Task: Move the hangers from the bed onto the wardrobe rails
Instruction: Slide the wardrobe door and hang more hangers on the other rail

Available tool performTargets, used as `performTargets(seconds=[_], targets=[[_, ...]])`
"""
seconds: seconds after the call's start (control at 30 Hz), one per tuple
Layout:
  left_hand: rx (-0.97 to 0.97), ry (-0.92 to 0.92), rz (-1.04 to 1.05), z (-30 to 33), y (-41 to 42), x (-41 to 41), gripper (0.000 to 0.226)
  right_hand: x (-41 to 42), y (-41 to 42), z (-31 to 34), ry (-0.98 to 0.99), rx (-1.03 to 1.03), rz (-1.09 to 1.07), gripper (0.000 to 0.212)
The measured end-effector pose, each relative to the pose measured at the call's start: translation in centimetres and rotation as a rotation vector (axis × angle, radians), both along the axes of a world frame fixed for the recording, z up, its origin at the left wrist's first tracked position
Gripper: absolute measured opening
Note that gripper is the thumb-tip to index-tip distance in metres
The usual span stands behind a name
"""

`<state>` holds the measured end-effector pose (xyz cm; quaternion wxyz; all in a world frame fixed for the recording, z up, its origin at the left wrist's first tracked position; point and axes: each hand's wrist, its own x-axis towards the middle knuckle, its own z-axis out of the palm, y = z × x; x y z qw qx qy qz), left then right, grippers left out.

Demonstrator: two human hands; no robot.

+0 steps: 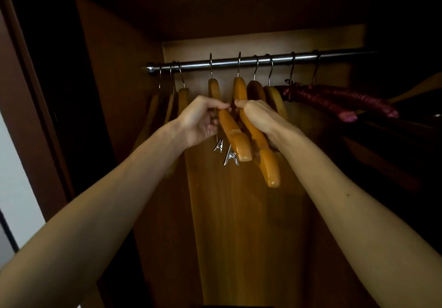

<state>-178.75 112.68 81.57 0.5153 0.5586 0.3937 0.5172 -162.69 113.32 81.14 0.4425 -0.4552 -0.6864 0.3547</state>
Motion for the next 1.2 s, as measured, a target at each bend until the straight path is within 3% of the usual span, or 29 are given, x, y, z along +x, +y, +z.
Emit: performTargets(seconds=[0.07, 0.2, 0.6, 0.73, 0.87, 0.97, 1.03, 1.2], targets=[[0.013, 0.013, 0.006, 0.6, 0.9, -0.6, 0.013, -0.5, 0.9, 1.0, -0.015, 0.026, -0.024, 0.069], [0.039, 0.037, 0.042, 1.4, 2.7, -1.5, 0.014, -1.3, 2.7, 1.8, -0.014, 0.05, -0.036, 0.037], [0.043, 0.042, 0.146, 1.7, 5.3, -2.2, 0.008, -2.5, 6.3, 2.2, -0.023, 0.048, -0.121, 0.041], [0.033, 0.049, 0.164, 1.1, 5.5, -2.0, 0.008, -2.4, 7.8, 1.0, -0.051, 0.032, -0.138, 0.06], [-0.017, 0.092, 0.164, 0.3, 5.2, -1.7, 0.01, -2.5, 6.0, 0.7, -0.061, 0.008, -0.132, 0.04], [-0.034, 0.088, 0.171, -0.1, 5.0, -1.8, 0.007, -2.6, 6.3, 0.2, -0.043, 0.015, -0.139, 0.04], [-0.017, 0.147, 0.224, -0.1, 5.1, -1.9, 0.009, -2.7, 6.2, 0.0, -0.021, 0.017, -0.136, 0.041], [0.033, 0.506, 0.464, -0.4, 5.1, -1.0, 0.024, -2.6, 5.5, -0.4, -0.093, 0.073, -0.133, 0.027]])
